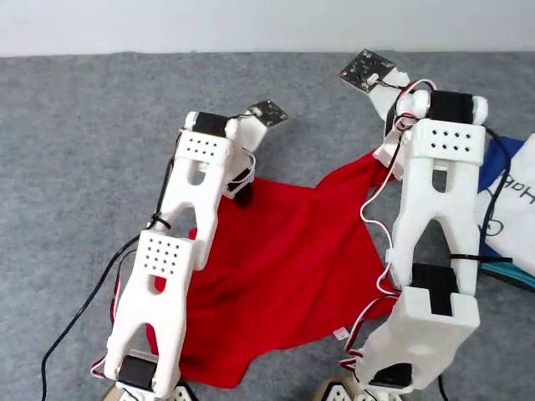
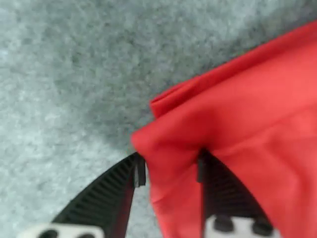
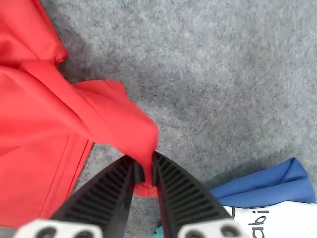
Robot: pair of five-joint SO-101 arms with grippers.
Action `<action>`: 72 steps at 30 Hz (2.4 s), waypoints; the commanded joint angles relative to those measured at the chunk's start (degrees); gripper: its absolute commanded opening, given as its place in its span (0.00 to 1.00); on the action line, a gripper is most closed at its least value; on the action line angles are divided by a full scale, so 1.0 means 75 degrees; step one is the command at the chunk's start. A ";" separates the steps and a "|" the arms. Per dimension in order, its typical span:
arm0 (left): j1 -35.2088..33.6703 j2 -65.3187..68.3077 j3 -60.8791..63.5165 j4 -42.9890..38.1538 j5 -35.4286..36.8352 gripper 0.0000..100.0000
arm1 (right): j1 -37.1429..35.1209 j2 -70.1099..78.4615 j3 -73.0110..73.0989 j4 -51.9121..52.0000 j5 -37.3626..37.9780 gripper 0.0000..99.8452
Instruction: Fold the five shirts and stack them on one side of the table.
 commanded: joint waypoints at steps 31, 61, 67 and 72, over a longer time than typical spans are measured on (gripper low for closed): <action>-0.1887 -0.1688 -0.2397 -0.2473 -0.0539 0.01 | -0.0252 0.0615 -0.0082 -0.4519 -0.0023 0.01; -0.2555 -0.3329 -0.1776 0.0199 -0.1887 0.01 | -0.0803 0.0217 -0.0082 -0.1858 0.0527 0.01; -0.2649 -0.5462 0.1670 0.0199 -0.2743 0.01 | -0.0826 -0.0135 -0.0082 -0.0311 0.0551 0.01; -0.2649 -0.7525 0.5257 0.0152 -0.3540 0.01 | -0.0791 -0.0275 -0.0082 0.0815 0.0563 0.01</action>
